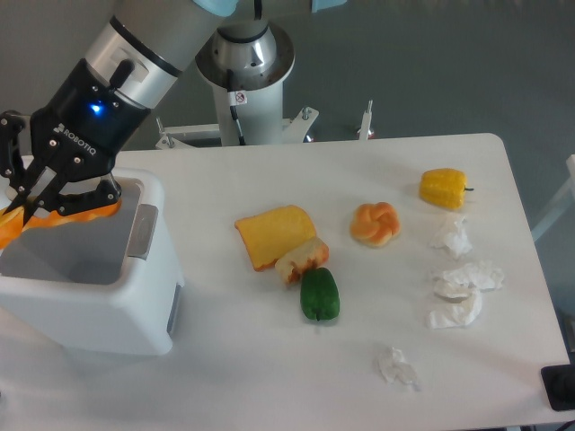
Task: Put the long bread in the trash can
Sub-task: 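Lower the bread loaf into the opening of the trash bin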
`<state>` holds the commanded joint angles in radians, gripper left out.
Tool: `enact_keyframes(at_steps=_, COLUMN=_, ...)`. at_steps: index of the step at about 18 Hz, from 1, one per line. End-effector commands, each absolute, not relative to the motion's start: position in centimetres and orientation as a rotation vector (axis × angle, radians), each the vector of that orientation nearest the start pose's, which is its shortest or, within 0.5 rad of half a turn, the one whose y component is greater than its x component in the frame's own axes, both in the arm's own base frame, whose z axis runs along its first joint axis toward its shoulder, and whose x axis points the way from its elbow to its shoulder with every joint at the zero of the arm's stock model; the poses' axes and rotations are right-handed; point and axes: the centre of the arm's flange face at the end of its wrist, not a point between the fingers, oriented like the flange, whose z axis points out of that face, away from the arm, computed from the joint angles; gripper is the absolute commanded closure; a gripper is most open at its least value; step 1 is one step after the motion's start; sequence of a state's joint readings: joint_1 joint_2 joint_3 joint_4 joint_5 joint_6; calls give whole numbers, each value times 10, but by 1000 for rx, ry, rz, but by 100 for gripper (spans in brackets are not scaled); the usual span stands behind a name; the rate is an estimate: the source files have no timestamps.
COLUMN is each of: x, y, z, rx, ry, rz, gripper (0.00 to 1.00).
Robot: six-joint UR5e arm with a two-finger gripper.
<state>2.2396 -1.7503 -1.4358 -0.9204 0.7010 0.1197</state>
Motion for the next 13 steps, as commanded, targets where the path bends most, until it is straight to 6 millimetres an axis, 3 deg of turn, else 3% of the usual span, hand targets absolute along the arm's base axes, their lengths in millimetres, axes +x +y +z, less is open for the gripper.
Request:
enact_keyframes(at_steps=7, x=-200, y=590, z=560, rx=-2198, ry=-295, rz=-682, gripper=99)
enact_keyframes(at_steps=11, x=-199, y=590, z=559, rx=-2199, ry=-296, rz=-683, gripper=94)
enact_keyframes(at_steps=13, x=-199, y=590, z=557, rx=-2201, ry=-279, rz=-676, gripper=80)
